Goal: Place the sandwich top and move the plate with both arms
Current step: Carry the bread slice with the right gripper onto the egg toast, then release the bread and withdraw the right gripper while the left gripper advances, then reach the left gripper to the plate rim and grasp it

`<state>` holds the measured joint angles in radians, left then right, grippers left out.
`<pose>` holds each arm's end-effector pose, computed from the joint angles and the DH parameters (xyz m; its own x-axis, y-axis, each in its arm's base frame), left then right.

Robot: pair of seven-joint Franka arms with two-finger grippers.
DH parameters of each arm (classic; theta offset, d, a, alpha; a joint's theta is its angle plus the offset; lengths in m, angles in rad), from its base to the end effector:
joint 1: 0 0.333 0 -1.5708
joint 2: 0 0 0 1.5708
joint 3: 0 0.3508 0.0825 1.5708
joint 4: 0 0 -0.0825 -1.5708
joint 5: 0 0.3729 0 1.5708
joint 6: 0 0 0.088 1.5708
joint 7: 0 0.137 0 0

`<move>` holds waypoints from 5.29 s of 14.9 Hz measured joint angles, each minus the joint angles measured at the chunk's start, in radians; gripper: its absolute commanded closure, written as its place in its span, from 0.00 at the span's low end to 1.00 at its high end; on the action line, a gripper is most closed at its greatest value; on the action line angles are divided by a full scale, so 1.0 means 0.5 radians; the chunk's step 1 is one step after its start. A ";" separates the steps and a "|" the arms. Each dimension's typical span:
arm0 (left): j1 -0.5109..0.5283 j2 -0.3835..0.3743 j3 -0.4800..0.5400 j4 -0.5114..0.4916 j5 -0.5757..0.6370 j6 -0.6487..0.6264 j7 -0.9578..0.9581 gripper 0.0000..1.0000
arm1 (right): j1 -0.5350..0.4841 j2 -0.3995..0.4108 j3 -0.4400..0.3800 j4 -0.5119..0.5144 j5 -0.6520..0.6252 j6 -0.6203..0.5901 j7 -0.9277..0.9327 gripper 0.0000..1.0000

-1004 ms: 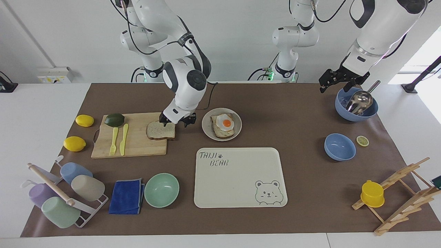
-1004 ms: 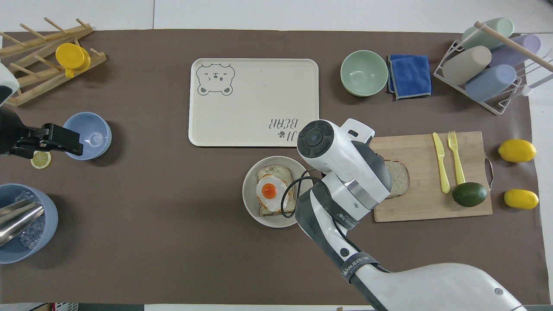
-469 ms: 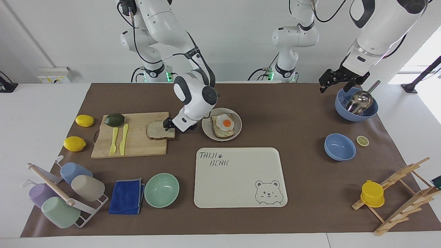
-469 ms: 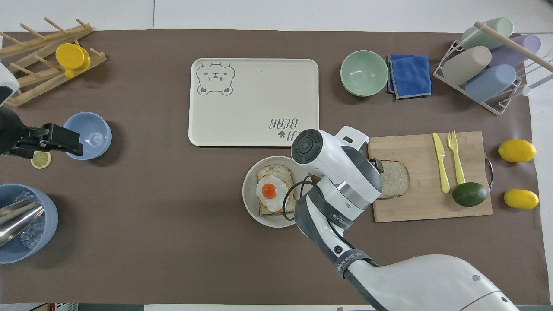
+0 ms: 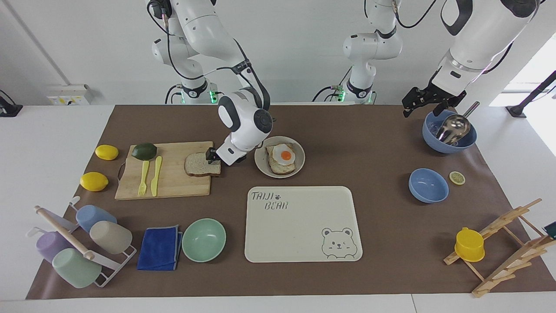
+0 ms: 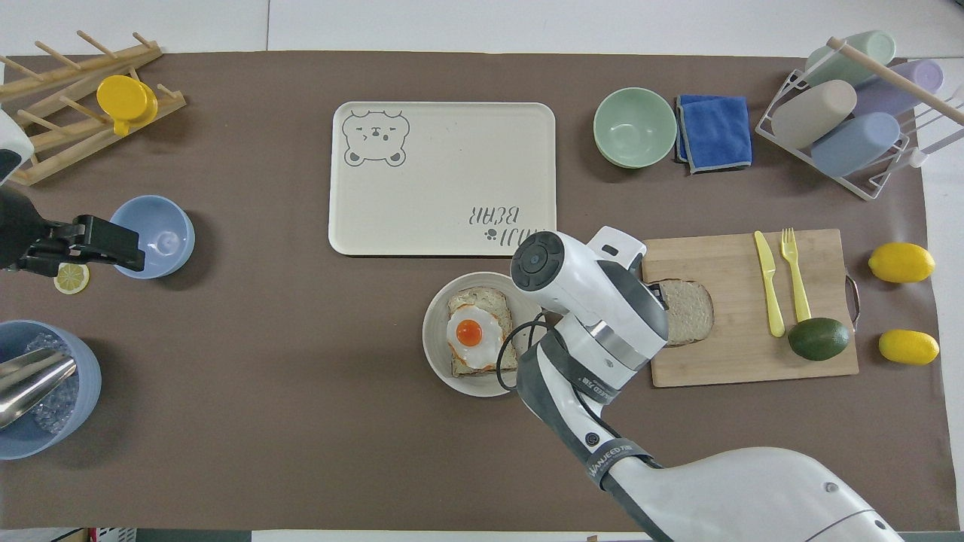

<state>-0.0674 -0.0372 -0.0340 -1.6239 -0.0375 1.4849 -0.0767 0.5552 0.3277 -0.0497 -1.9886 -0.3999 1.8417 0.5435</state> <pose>0.5140 -0.0581 0.6180 0.9942 -0.0273 -0.1041 -0.0244 -0.9993 0.0283 0.4948 0.2265 0.2913 0.9642 0.0892 -0.2499 0.2079 -0.8392 0.5025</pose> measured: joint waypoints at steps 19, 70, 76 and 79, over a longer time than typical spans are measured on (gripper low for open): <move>0.000 0.000 0.000 0.000 0.000 0.000 0.000 0.00 | 0.467 0.101 0.134 0.756 0.224 -0.353 0.185 1.00; -0.846 0.027 -0.060 -1.379 -0.328 1.612 -0.732 0.05 | -0.946 -0.639 0.005 0.888 0.786 -0.942 -0.902 0.00; -0.888 0.088 -0.057 -1.441 -0.602 1.846 -0.741 0.23 | -1.022 -0.639 0.020 0.887 0.757 -0.929 -1.000 0.00; -0.932 0.149 -0.057 -1.442 -0.685 1.919 -0.742 0.25 | -1.068 -0.639 0.068 0.886 0.757 -0.929 -1.002 0.00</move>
<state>-0.5332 0.0372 -0.0624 -2.3450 -0.3802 2.4443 -0.4478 0.0211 0.0081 -0.0156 -1.5454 -0.0214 1.3774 0.0424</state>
